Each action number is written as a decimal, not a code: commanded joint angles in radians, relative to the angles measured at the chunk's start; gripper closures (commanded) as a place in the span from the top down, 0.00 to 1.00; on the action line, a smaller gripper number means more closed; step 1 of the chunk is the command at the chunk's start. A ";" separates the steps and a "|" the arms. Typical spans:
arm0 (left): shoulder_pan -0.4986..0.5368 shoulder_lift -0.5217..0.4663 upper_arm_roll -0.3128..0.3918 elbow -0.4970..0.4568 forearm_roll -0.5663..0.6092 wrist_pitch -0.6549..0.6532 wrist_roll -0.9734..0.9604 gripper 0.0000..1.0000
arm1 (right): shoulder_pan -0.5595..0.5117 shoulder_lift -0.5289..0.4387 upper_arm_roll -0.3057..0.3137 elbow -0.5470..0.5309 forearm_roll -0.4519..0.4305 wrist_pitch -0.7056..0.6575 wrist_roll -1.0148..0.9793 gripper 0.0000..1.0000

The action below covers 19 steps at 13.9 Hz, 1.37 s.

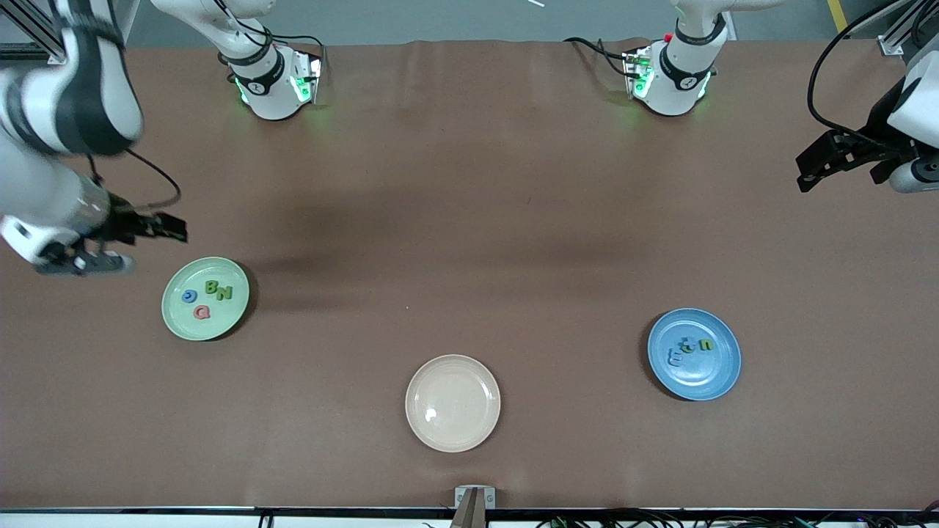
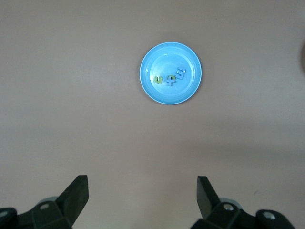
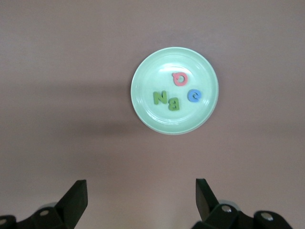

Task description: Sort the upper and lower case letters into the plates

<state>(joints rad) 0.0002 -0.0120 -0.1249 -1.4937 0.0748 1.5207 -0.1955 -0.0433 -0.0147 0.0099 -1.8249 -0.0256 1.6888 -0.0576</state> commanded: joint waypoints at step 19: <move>0.000 -0.005 0.005 0.004 -0.009 -0.020 0.027 1.00 | -0.018 0.030 -0.011 0.394 -0.004 -0.136 0.028 1.00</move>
<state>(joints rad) 0.0000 -0.0120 -0.1250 -1.4956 0.0747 1.5144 -0.1955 -0.0496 0.0059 -0.0094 -1.4509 -0.0268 1.5548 -0.0459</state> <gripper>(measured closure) 0.000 0.000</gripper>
